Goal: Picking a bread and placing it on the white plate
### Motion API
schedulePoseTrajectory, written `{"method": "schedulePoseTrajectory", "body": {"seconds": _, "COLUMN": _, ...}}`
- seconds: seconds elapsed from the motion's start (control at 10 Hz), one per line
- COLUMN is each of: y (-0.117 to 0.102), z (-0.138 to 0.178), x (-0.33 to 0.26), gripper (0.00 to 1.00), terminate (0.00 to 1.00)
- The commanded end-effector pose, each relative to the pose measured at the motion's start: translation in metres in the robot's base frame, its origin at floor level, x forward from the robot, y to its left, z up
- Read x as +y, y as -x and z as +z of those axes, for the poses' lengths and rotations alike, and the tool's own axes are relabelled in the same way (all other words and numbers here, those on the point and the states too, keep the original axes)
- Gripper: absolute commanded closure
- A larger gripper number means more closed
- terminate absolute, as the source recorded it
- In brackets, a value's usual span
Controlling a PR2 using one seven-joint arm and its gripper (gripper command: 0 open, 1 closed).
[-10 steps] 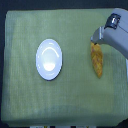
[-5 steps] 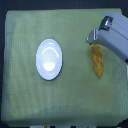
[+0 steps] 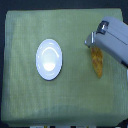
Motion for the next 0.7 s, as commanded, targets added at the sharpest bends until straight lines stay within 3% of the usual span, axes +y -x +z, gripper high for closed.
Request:
{"method": "schedulePoseTrajectory", "body": {"seconds": 0.0, "y": 0.003, "z": -0.032, "x": 0.001, "gripper": 0.0, "terminate": 0.0}}
{"method": "schedulePoseTrajectory", "body": {"seconds": 0.5, "y": 0.017, "z": -0.038, "x": -0.004, "gripper": 0.0, "terminate": 0.0}}
{"method": "schedulePoseTrajectory", "body": {"seconds": 0.6, "y": 0.017, "z": -0.037, "x": -0.002, "gripper": 1.0, "terminate": 0.0}}
